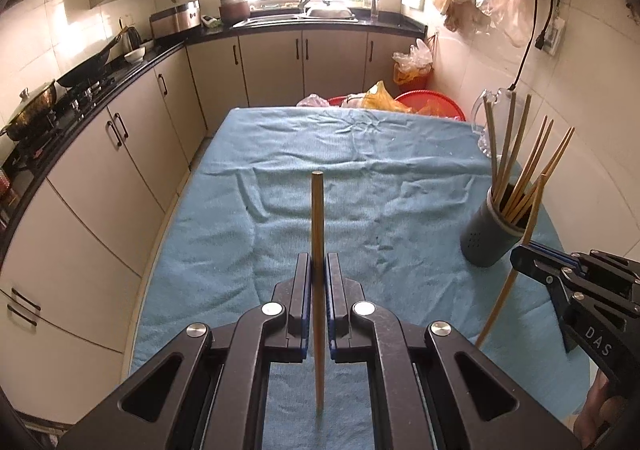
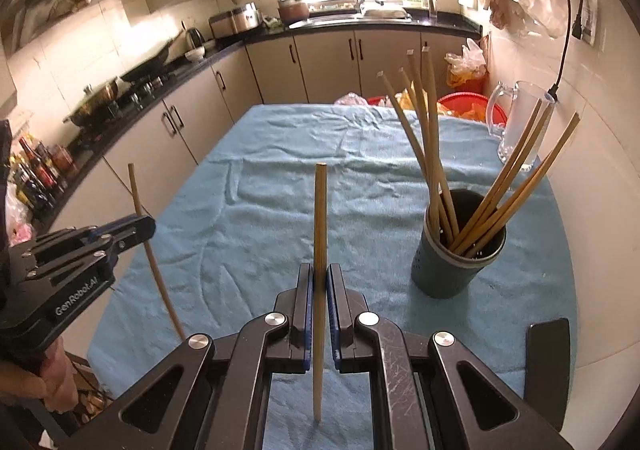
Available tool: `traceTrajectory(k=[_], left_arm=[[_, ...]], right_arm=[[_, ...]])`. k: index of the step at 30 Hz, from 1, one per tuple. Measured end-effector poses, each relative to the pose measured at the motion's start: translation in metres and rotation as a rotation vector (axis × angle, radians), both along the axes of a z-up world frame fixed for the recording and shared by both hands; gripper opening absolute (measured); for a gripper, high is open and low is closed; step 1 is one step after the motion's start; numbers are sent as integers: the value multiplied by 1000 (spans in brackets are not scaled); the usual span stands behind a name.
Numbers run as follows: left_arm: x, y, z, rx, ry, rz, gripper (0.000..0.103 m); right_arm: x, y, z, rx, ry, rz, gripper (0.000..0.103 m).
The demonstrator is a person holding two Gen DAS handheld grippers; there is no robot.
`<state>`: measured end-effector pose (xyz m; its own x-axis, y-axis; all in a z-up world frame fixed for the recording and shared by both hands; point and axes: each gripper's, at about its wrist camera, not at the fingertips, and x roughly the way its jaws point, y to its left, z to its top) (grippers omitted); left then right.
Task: Organize utensils
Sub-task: 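Carry the chopstick over the grey holder cup with the right gripper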
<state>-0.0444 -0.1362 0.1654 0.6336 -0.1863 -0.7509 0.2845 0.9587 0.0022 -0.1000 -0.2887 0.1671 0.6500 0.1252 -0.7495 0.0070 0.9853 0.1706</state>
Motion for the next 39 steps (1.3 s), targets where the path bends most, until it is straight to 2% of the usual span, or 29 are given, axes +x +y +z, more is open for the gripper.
traceTrajectory(k=[6,19,39], left_arm=[[-3,-4,14,-12,-35,-13,6],[-6,-16,37,-37,-84,-42,6],[-20,-57,76,-82,-131,-154,6]], right_arm=[[-10,-8,14,22,-59,-20,7],[-27,-28,39,18,-125,-68,7],[-76,-88,83,67,-189,-242,7]])
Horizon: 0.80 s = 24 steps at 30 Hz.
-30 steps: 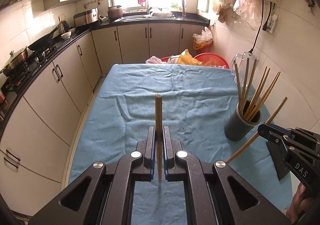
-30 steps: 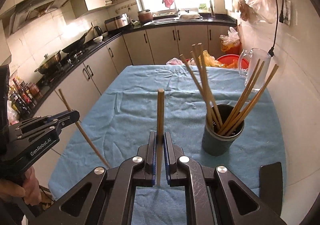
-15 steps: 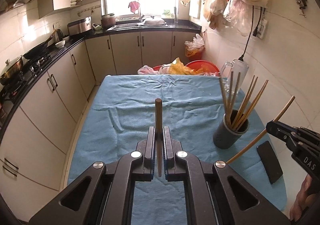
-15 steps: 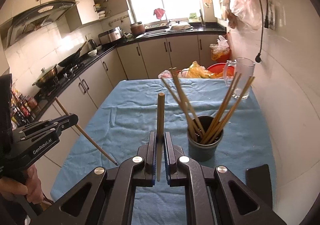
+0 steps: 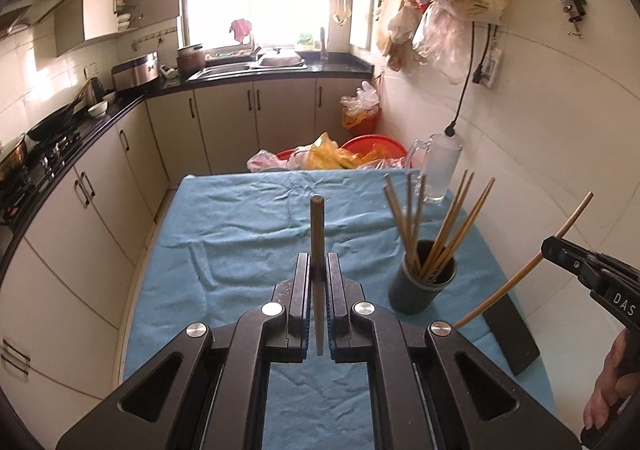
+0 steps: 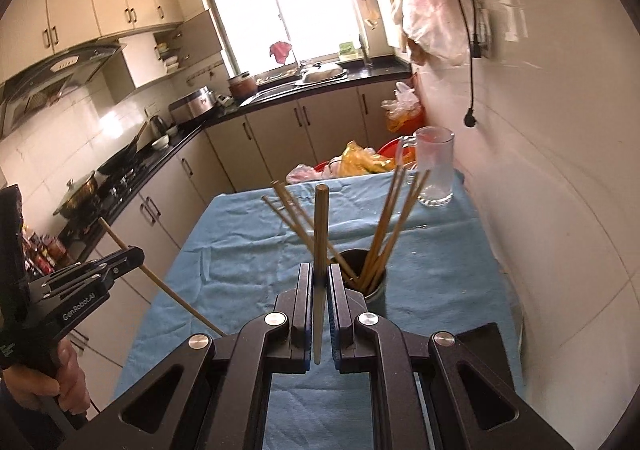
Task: Organize utensils
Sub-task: 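Carry the chopstick over the grey holder cup with the right gripper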
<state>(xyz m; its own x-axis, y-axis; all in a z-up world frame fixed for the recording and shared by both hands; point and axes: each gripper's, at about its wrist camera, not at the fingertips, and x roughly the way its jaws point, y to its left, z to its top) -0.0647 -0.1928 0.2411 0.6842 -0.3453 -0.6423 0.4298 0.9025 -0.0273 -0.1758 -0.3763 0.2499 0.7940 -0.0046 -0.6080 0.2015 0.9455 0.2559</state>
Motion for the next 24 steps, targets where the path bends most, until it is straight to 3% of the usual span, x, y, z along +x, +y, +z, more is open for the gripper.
traceTrajectory(k=[24], left_arm=[[10,-61,69,-72,-84,-146,6]], right_arm=[[-5,-50,49,8,-100,-97,7]])
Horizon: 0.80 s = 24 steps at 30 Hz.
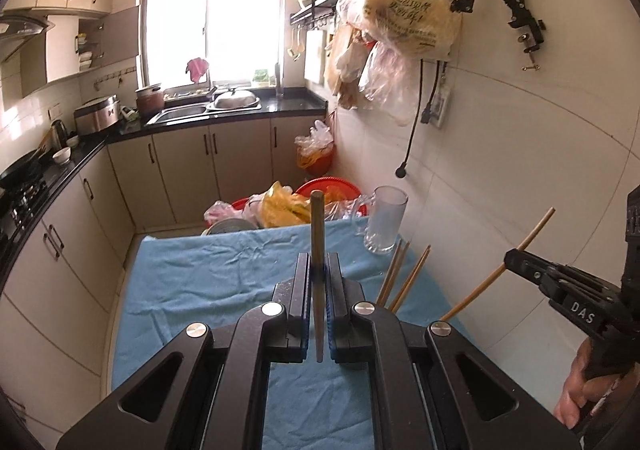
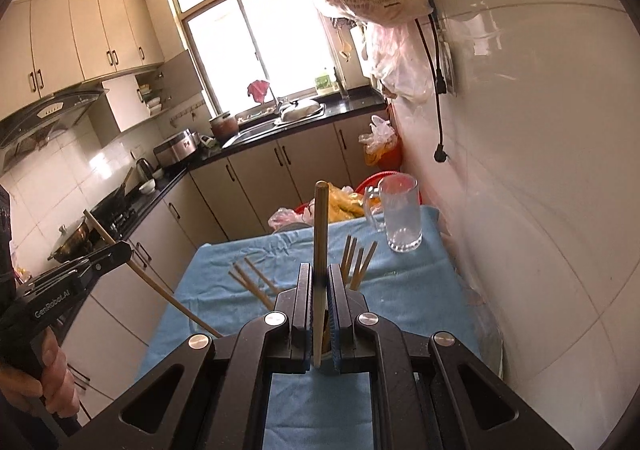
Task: Organize utensils
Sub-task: 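Carry the chopstick over the grey holder cup with the right gripper, then lower the chopstick into the grey holder cup and open the right gripper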
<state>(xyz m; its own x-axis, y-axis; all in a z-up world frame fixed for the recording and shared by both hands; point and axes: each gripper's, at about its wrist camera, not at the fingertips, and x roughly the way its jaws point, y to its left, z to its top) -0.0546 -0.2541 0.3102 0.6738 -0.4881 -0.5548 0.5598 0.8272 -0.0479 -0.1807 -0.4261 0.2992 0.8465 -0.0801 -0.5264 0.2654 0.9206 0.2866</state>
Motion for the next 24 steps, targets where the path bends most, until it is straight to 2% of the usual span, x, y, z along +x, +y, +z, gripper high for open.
traceTrajectory(k=[10,24], left_arm=[[8,-38,12,-18,-2,-49,6],[33,-72,-28,17,69,-44,6]], right_arm=[[17,-14,4,-2,-11,-8,7],[40,-31,-19,33,21,-11,7]])
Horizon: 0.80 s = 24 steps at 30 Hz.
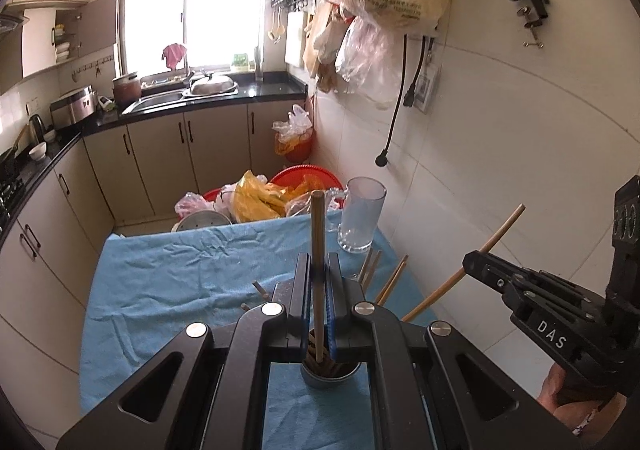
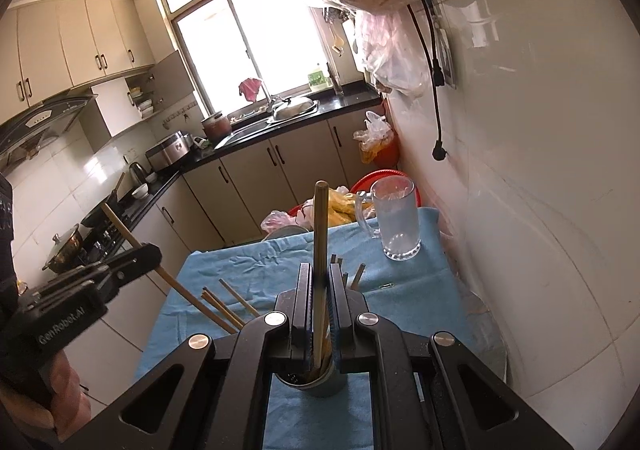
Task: Organize utensils
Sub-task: 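Lower the chopstick into the grey holder cup and open the right gripper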
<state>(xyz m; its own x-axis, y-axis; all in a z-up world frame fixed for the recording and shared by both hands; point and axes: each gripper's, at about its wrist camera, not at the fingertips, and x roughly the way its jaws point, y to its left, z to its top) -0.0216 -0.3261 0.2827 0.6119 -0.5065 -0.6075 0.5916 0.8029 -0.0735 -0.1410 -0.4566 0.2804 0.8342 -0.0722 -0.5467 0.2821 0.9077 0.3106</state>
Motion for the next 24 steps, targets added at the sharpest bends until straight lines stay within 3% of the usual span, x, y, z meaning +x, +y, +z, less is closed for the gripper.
traceTrajectory(k=[12,24], left_arm=[[15,-4,-33,27,50,20,6],[15,-2,-56,56,49,18,6]], right_arm=[[18,5,-30,21,59,27,7],[34,11,-54,17,117,46,7]])
